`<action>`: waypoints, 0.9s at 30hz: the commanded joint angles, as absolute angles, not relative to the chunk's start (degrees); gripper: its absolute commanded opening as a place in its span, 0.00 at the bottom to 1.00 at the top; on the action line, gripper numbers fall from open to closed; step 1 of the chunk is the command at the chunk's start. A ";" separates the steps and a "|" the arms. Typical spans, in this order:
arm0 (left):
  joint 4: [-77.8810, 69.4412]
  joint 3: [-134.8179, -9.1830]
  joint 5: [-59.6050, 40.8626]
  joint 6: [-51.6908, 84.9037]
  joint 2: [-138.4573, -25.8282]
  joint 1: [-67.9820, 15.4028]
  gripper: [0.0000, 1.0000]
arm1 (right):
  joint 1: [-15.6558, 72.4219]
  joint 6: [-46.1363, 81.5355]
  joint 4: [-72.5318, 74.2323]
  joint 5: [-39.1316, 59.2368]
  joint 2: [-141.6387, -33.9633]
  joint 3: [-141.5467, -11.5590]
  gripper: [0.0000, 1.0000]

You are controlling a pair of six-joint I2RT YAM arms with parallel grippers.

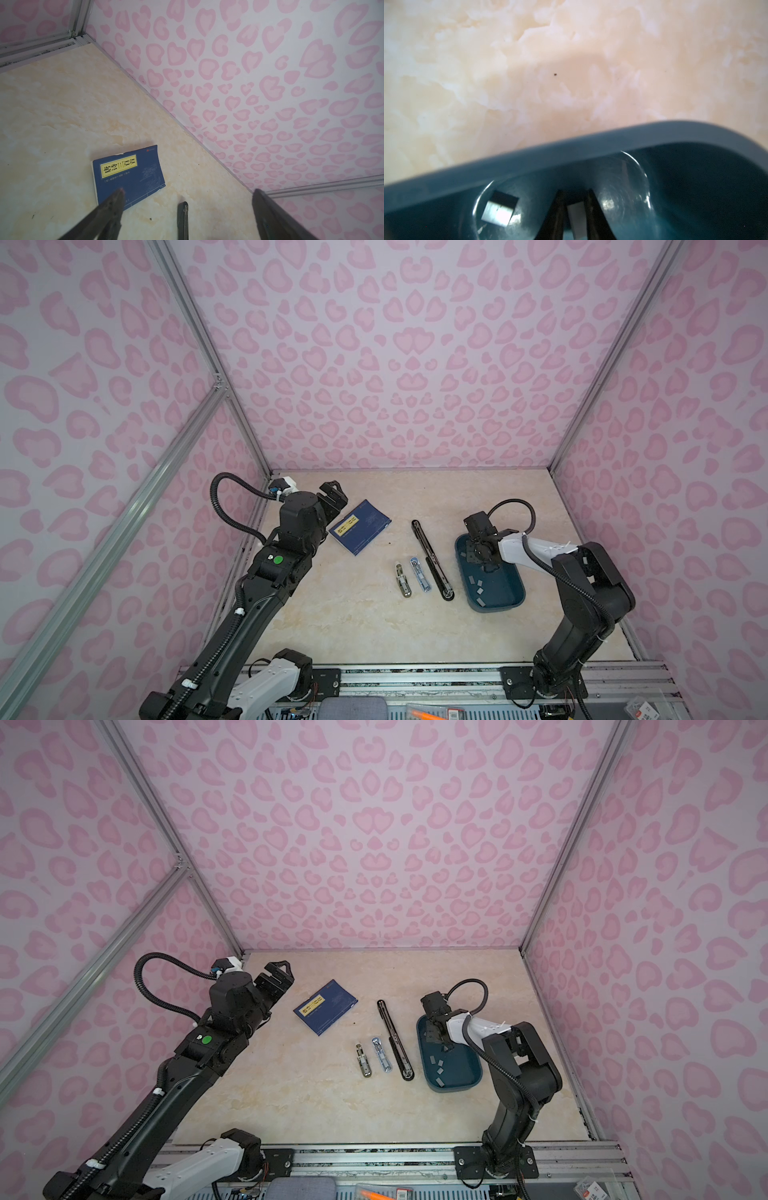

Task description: Load the staples into the stapler

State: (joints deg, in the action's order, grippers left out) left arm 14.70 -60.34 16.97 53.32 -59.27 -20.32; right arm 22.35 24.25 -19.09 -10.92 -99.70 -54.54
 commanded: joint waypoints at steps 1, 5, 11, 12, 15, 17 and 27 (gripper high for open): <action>13.36 -59.87 17.86 52.76 -58.83 -20.15 0.97 | 22.27 24.09 -21.03 -9.98 -99.96 -53.79 0.18; 13.37 -59.37 18.02 52.82 -58.45 -19.98 0.97 | 22.24 24.23 -21.08 -9.87 -99.77 -53.66 0.15; 13.36 -58.82 18.11 52.84 -57.70 -19.92 0.97 | 22.15 24.48 -21.12 -9.75 -99.28 -53.07 0.18; 13.37 -58.88 18.15 52.84 -57.62 -19.91 0.97 | 22.15 24.48 -21.03 -9.67 -99.19 -52.89 0.19; 13.29 -58.71 18.17 52.91 -57.49 -19.86 0.97 | 22.19 24.56 -21.00 -9.59 -98.90 -52.63 0.19; 13.26 -58.70 17.88 53.00 -57.59 -19.86 0.97 | 22.08 24.65 -20.86 -9.50 -98.72 -52.44 0.19; 13.23 -58.57 17.23 53.18 -57.75 -19.80 0.97 | 21.97 24.68 -20.28 -8.75 -97.56 -51.21 0.24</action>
